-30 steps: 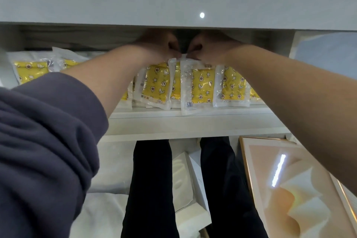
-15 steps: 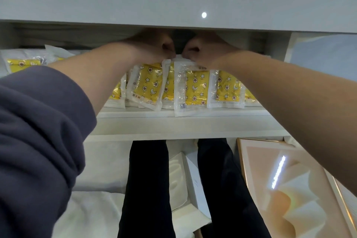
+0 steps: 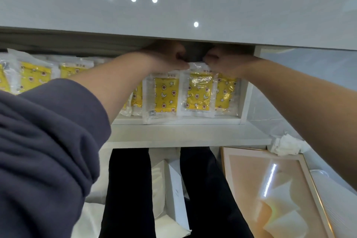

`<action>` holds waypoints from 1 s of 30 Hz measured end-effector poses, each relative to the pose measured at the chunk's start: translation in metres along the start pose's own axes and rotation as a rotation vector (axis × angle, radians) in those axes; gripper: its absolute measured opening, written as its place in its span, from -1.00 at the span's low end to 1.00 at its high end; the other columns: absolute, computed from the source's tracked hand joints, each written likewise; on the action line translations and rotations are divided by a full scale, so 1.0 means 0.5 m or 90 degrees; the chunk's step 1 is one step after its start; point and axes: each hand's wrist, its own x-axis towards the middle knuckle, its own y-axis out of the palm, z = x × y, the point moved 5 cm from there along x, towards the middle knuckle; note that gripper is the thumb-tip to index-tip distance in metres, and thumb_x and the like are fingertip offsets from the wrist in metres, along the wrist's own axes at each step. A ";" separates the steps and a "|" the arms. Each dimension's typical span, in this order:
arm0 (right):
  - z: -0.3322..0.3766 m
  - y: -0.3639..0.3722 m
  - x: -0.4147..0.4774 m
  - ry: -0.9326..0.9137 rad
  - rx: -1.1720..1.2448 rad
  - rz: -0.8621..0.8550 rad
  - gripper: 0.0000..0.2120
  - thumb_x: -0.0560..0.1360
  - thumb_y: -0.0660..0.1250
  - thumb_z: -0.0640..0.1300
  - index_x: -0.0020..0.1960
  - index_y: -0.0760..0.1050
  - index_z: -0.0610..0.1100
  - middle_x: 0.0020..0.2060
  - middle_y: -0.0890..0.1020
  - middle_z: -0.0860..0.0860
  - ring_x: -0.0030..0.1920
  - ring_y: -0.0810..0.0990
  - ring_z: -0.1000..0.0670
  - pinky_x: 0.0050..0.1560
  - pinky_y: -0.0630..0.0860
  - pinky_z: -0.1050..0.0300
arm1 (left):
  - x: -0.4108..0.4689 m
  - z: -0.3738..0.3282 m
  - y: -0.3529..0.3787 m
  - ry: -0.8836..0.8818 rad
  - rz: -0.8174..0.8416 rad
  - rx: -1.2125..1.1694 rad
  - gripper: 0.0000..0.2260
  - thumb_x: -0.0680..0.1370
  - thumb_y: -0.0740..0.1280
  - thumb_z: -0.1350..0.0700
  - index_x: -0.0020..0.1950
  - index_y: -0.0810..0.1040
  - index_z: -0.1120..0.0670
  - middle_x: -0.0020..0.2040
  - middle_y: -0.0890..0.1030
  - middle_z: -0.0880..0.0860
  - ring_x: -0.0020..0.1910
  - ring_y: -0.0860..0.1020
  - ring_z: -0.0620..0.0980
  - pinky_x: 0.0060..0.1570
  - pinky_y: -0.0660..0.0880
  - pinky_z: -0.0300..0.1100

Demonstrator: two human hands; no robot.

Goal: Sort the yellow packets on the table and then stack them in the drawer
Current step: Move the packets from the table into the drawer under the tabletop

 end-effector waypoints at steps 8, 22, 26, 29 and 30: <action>-0.014 -0.003 0.001 -0.072 0.026 0.053 -0.78 0.61 0.20 0.01 0.05 0.58 -0.06 -0.08 0.60 0.00 -0.01 0.55 -0.01 -0.02 0.42 0.14 | 0.014 -0.020 0.010 0.010 -0.039 -0.030 -0.90 0.53 0.37 0.01 -0.01 0.58 0.00 -0.14 0.54 -0.09 -0.15 0.49 -0.11 -0.28 0.32 -0.29; -0.003 0.025 -0.029 -0.019 -0.080 -0.126 -0.60 0.64 0.10 0.08 0.43 0.36 0.00 0.35 0.43 -0.07 0.28 0.43 -0.12 0.24 0.41 0.02 | -0.079 -0.014 0.008 0.063 -0.263 0.115 -0.68 0.61 0.19 -0.06 0.32 0.47 0.00 0.26 0.52 0.09 0.25 0.44 0.16 0.21 0.38 -0.02; 0.036 0.063 -0.085 -0.114 -0.183 -0.177 -0.32 0.56 0.21 0.19 0.57 -0.01 0.07 0.55 0.10 0.01 0.51 0.13 -0.17 0.47 0.06 -0.18 | -0.175 0.077 -0.003 0.132 -0.237 0.296 -0.43 0.54 0.19 -0.25 0.49 0.27 -0.03 0.45 0.36 0.12 0.43 0.28 0.21 0.42 0.17 0.19; 0.062 0.106 -0.094 -0.188 -0.260 -0.142 -0.10 0.47 0.32 0.25 0.58 -0.16 0.07 0.58 -0.04 0.03 0.56 -0.04 -0.12 0.49 -0.08 -0.22 | -0.218 0.114 0.002 0.207 -0.165 0.468 -0.34 0.48 0.07 -0.33 0.54 0.09 -0.13 0.57 0.12 0.07 0.52 0.15 0.20 0.44 0.07 0.28; 0.064 0.116 -0.093 -0.202 -0.288 -0.140 -0.06 0.45 0.34 0.25 0.58 -0.19 0.05 0.58 -0.07 0.01 0.57 -0.08 -0.12 0.50 -0.11 -0.23 | -0.218 0.107 0.013 0.259 -0.144 0.522 -0.35 0.49 0.05 -0.31 0.55 0.06 -0.14 0.59 0.04 0.07 0.53 0.11 0.18 0.44 0.06 0.28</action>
